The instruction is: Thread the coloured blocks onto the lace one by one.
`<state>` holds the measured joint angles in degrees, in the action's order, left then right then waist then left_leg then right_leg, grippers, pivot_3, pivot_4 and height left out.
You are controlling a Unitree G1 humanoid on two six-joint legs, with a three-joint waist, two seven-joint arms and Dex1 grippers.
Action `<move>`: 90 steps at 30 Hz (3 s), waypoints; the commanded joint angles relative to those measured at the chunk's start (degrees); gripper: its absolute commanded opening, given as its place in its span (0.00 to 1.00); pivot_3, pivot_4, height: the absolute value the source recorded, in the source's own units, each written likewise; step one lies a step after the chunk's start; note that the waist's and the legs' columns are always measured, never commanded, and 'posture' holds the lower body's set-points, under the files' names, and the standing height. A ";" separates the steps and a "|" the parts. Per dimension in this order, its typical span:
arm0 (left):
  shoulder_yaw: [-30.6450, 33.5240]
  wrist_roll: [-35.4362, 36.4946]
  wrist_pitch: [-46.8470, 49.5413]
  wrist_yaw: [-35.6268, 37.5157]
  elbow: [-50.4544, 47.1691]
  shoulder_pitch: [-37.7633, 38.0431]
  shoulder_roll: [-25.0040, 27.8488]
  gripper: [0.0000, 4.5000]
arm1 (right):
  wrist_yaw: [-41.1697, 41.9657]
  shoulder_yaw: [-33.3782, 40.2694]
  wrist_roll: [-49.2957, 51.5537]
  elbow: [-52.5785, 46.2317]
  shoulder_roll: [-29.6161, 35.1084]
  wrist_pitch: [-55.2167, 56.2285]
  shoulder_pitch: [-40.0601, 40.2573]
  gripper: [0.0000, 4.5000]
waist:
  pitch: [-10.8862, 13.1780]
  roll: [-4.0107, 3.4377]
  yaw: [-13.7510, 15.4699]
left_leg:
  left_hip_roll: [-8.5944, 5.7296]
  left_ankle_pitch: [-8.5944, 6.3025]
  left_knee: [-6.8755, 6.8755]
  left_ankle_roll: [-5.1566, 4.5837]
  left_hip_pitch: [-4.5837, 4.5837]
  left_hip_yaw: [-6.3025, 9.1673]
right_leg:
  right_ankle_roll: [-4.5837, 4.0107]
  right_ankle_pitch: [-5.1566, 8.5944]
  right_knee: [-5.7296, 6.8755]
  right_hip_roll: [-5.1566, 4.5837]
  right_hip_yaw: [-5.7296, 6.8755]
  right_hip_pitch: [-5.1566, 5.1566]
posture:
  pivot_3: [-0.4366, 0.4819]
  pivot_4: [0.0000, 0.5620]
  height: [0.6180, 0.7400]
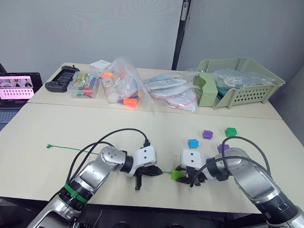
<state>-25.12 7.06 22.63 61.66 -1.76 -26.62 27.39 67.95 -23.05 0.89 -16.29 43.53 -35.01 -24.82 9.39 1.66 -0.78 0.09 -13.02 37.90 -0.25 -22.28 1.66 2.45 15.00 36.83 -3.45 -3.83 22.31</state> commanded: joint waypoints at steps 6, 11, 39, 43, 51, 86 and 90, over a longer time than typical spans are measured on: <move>-1.77 -0.67 0.45 0.41 -1.21 -3.19 -2.83 0.01 | -0.08 -2.65 -0.70 0.36 0.58 -1.29 1.37 0.29 | 0.00 0.00 0.01 | -0.01 0.00 0.00 0.00 -0.01 -0.05 | 0.00 0.00 0.00 0.01 0.00 0.01 | 0.48 0.27 1.00; -2.65 -1.62 0.04 -0.88 1.17 -5.35 -5.87 0.01 | -0.19 -2.94 -0.78 0.07 0.54 -1.48 1.37 0.29 | 0.00 0.00 0.02 | -0.02 0.00 0.00 0.00 -0.02 -0.09 | 0.01 0.00 -0.02 0.01 0.01 0.00 | 0.48 0.27 1.00; -4.89 -3.83 0.51 -0.48 2.32 -6.90 -7.53 0.77 | -2.05 10.30 6.74 -8.53 6.56 -3.02 10.33 0.99 | 0.02 0.00 1.17 | -0.16 -0.01 0.02 -0.01 -0.35 -0.07 | 0.09 0.03 -0.19 -0.08 0.04 0.12 | 0.48 0.27 1.00; -6.25 -5.10 1.50 -1.06 4.51 -8.80 -9.64 0.77 | -3.10 12.16 7.69 -7.25 7.05 -0.11 13.17 0.99 | 0.02 0.01 1.04 | -0.14 -0.01 0.03 -0.02 -0.38 -0.11 | 0.09 0.02 -0.13 -0.05 0.01 0.18 | 0.48 0.27 1.00; -9.51 -8.11 4.64 -0.58 6.32 -10.26 -10.05 0.77 | -5.46 11.89 8.02 -3.45 5.29 2.63 12.56 0.99 | 0.03 0.01 0.25 | -0.13 -0.01 0.03 -0.02 -0.37 -0.10 | 0.09 0.03 -0.09 -0.02 0.01 0.19 | 0.48 0.27 1.00; -10.70 -9.09 6.45 2.65 5.24 -9.84 -7.15 0.30 | -5.21 8.05 7.66 4.50 3.47 5.98 7.62 0.00 | 0.02 0.01 -0.20 | -0.08 -0.01 0.02 -0.02 -0.14 -0.09 | 0.10 0.03 -0.06 0.01 0.00 0.01 | 0.48 0.27 1.00; -9.64 -9.43 4.96 3.50 5.70 -9.25 -4.51 0.30 | -5.04 8.09 7.96 4.17 3.22 6.11 7.13 0.00 | 0.02 0.01 -0.35 | -0.05 -0.01 0.02 -0.02 -0.12 -0.08 | 0.09 0.03 -0.05 0.04 -0.01 0.01 | 0.48 0.27 1.00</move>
<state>-33.84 -1.61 27.44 63.47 2.27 -37.49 20.45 63.52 -15.35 9.74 -12.77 46.47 -28.81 -17.31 9.41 1.66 -1.13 0.05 -13.03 37.91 -0.27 -22.40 1.57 2.54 15.03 36.78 -3.41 -3.84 22.33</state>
